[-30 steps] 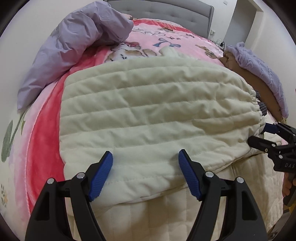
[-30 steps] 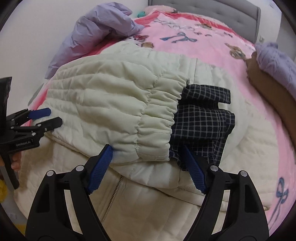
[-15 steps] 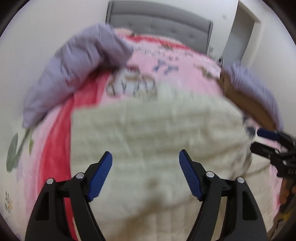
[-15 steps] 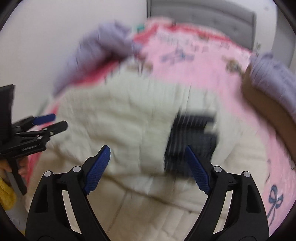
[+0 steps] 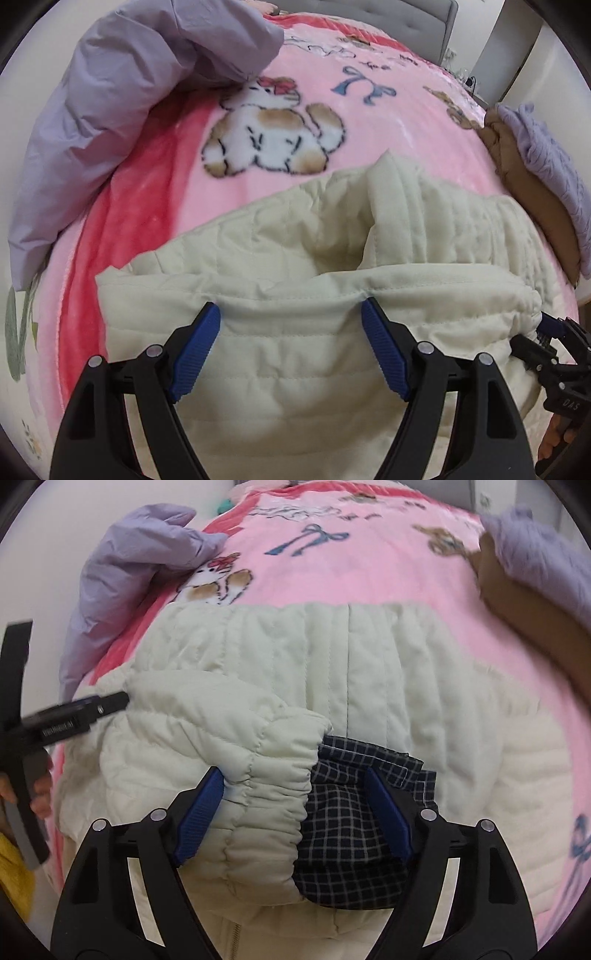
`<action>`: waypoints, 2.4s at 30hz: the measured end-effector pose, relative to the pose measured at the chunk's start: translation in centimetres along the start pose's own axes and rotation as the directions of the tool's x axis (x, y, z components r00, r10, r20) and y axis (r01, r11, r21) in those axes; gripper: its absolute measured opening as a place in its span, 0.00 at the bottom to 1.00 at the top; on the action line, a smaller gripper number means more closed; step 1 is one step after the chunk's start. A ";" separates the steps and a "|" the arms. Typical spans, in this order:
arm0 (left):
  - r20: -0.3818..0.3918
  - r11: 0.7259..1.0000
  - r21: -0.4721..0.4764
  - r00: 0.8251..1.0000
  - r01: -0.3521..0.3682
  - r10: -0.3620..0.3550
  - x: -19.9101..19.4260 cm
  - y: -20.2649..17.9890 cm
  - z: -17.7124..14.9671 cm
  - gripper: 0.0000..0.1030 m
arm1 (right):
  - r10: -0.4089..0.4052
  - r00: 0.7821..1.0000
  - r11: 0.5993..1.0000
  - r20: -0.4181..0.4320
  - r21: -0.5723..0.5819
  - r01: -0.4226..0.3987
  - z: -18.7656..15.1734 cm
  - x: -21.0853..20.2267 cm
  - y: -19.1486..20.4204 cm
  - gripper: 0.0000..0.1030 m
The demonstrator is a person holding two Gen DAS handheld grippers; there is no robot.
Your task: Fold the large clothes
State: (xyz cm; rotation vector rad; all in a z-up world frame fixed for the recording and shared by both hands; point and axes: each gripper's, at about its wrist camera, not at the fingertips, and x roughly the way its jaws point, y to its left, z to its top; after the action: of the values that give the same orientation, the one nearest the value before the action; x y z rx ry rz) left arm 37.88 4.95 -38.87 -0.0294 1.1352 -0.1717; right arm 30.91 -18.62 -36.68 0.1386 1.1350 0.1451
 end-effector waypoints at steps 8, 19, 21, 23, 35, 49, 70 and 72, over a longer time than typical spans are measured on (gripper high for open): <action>0.010 1.000 -0.011 1.000 -0.025 0.026 1.0 0.0 -0.6 0.76 | 0.006 1.000 0.999 -0.013 -0.033 -0.006 0.2 1.6 0.1 0.77; 0.241 0.998 -0.012 0.968 -0.069 0.070 -4.7 -0.6 -3.5 0.84 | 0.065 0.997 0.998 0.032 0.013 -0.066 0.4 -1.4 -0.8 0.82; 0.294 0.998 -0.017 0.954 -0.059 0.061 -6.9 -0.4 -5.2 0.87 | 0.093 0.992 0.994 0.090 0.041 -0.097 -0.8 -3.9 -1.6 0.87; 0.314 0.999 -0.021 0.948 -0.049 0.053 -9.2 0.0 -7.7 0.88 | 0.081 0.988 0.994 0.133 0.059 -0.089 -2.6 -6.2 -2.4 0.87; 0.018 0.997 0.021 0.997 -0.078 0.077 -14.7 5.1 -25.3 0.88 | -0.241 0.970 0.970 -0.007 0.024 0.241 -20.8 -15.7 -5.9 0.88; -0.052 0.943 0.203 0.958 -0.265 0.281 -17.4 3.4 -39.0 0.88 | -0.437 0.886 0.893 -0.156 -0.192 0.407 -36.3 -16.4 -7.3 0.86; -0.032 0.933 0.124 0.938 -0.338 0.344 -13.9 3.9 -38.4 0.57 | -0.453 0.888 0.891 -0.086 -0.070 0.448 -33.4 -13.6 -12.6 0.53; -0.011 0.930 0.131 0.937 -0.344 0.349 -13.9 3.5 -38.4 0.57 | -0.443 0.892 0.896 -0.086 -0.028 0.442 -33.5 -13.8 -13.1 0.57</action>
State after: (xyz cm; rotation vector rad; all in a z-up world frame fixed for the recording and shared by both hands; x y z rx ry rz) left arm -2.16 12.93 -43.00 0.2886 1.1436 0.0718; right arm -4.64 -32.77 -40.72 -0.1384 1.2291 -0.2547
